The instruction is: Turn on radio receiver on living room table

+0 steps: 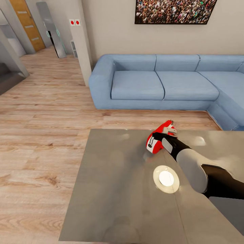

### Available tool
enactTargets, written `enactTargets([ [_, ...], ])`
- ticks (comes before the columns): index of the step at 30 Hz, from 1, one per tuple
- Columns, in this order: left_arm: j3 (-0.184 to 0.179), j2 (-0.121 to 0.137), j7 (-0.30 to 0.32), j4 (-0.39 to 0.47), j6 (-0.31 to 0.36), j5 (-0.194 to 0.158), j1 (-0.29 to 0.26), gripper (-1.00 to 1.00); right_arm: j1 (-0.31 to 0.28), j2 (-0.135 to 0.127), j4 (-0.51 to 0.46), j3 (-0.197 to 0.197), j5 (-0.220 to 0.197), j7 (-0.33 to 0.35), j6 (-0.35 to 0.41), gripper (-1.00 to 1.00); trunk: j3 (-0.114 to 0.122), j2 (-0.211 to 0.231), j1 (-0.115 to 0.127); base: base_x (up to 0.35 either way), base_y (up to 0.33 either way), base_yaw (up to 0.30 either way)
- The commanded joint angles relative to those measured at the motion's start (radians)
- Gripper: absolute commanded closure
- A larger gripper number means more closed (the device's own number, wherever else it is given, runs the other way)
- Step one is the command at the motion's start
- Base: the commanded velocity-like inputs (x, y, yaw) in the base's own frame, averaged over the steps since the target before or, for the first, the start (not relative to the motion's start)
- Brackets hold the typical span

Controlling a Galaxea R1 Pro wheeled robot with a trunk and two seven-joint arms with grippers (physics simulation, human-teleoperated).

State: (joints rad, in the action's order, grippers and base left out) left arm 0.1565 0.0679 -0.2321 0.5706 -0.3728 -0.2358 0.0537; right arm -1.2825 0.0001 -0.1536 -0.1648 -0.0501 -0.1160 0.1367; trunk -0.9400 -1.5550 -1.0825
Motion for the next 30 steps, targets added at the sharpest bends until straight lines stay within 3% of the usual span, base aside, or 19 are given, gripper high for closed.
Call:
enactTargets([
  [1,0.000,0.000,0.000,0.000,0.000,0.000,0.000,-1.00,0.000,0.000,0.000,0.000,0.001,-0.001,0.000,1.00,0.000,0.000,0.000,0.000,0.000,0.000],
  [30,-0.001,-0.006,0.009,0.006,0.001,-0.006,0.000,-1.00,0.000,-0.002,0.000,0.000,0.002,-0.002,0.001,1.00,0.000,0.000,0.000,0.000,0.000,0.000],
])
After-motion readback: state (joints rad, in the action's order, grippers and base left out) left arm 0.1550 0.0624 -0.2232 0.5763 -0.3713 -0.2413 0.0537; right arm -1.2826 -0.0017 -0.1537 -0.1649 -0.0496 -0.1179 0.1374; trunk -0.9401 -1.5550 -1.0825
